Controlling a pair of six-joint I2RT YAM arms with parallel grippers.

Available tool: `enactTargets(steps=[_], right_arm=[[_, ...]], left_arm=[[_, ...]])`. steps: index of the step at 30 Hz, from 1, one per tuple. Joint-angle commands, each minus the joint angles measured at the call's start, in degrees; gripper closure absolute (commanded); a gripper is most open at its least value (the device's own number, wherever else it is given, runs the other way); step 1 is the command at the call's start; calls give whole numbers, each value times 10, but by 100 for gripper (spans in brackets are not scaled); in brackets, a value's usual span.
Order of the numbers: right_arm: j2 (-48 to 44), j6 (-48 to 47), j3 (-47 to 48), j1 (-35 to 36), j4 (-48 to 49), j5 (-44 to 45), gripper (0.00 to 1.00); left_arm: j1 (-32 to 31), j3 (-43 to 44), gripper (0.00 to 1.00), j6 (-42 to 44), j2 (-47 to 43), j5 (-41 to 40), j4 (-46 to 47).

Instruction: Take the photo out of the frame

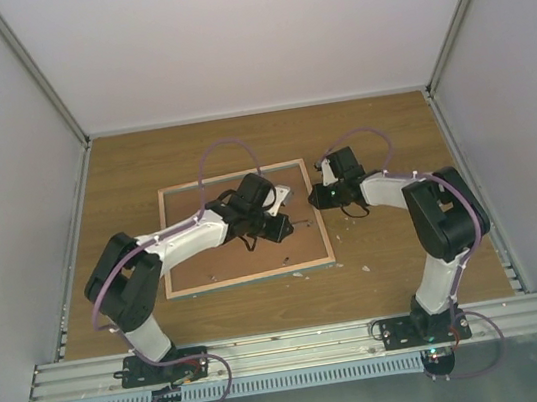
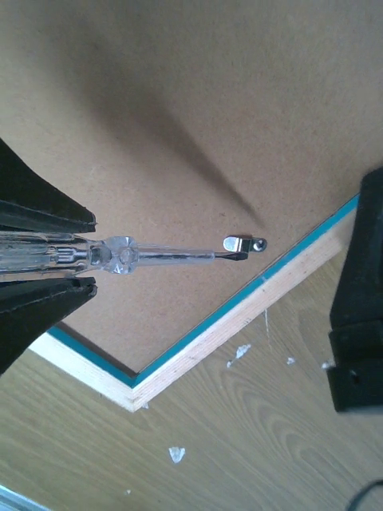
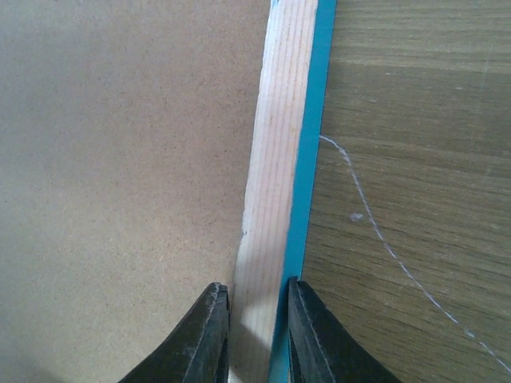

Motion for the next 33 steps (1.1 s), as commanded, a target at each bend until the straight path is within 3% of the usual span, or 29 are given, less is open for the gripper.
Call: enactTargets(steps=[1, 6, 17, 23, 25, 28, 33], right_arm=[[-25, 6, -22, -2, -22, 37, 84], [-79, 77, -81, -1, -15, 74, 99], [-239, 307, -233, -1, 59, 155, 99], [-242, 357, -249, 12, 81, 136, 99], [-225, 334, -233, 20, 80, 109, 91], [-202, 267, -205, 26, 52, 80, 69], [-202, 92, -143, 24, -30, 132, 46]], left_arm=[[1, -21, 100, -17, -57, -17, 15], [13, -55, 100, -42, -109, -34, 40], [74, -134, 100, -91, -207, -34, 85], [108, -167, 100, -102, -249, -31, 94], [115, -171, 100, -101, -256, -29, 92], [124, -174, 100, -98, -263, -26, 87], [137, -180, 100, -92, -279, -23, 83]])
